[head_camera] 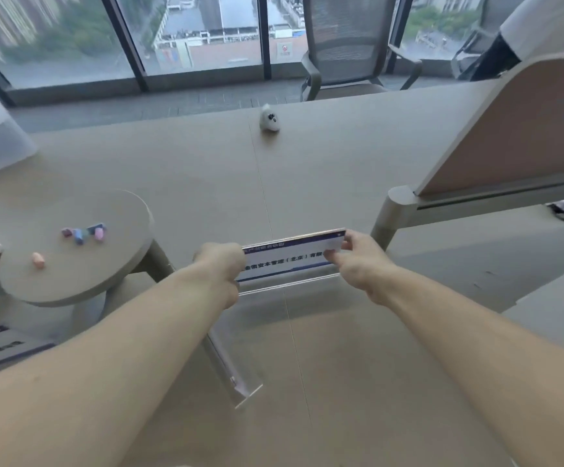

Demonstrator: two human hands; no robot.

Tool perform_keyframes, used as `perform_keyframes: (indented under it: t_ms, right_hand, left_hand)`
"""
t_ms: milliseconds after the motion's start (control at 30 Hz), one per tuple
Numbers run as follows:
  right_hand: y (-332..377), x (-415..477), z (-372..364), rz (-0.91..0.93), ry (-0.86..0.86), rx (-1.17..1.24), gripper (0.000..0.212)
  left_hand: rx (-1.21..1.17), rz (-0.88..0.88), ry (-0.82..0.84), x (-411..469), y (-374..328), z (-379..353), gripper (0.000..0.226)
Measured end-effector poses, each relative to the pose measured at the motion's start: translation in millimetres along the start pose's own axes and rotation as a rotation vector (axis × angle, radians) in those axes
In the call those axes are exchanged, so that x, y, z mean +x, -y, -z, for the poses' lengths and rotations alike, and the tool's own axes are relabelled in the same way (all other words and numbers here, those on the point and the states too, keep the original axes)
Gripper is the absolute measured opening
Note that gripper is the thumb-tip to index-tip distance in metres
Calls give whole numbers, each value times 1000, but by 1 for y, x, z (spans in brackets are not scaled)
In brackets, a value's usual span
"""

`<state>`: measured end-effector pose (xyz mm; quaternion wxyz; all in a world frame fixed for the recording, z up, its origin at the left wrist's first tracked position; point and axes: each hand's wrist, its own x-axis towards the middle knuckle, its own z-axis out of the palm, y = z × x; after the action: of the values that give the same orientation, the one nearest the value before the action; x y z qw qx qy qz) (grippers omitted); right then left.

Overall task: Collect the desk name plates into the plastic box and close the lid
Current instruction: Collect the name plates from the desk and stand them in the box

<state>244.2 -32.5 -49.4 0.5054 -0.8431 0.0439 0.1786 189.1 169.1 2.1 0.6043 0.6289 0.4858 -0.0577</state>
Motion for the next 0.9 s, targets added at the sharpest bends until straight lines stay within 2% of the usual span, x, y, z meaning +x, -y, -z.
perform_keyframes:
  t_ms: [67, 133, 200, 400, 500, 700, 800, 900]
  right_hand:
    - [-10, 4, -3, 34, -64, 7, 9]
    - [-15, 1, -2, 69, -127, -2, 12]
    - [-12, -6, 1, 107, -147, -27, 15]
    - [25, -58, 30, 246, -227, 14, 19]
    - [50, -90, 39, 307, -237, 149, 24]
    - [159, -201, 65, 333, -226, 483, 22]
    - [203, -269, 66, 363, -244, 533, 18]
    - [229, -337, 50, 379, -272, 504, 8]
  left_hand:
    - [-60, -6, -21, 5, 4, -5, 25]
    - [-77, -39, -44, 4, 8, -4, 32]
    - [-57, -45, -64, -5, 7, -1, 22]
    - [-131, -138, -8, -52, -21, 23, 28]
    - [-120, -154, 61, -82, -40, 43, 30]
    - [-105, -236, 264, -179, -95, 130, 19]
    - [-5, -389, 307, -230, -109, 186, 11]
    - [391, -817, 182, -271, -113, 244, 26]
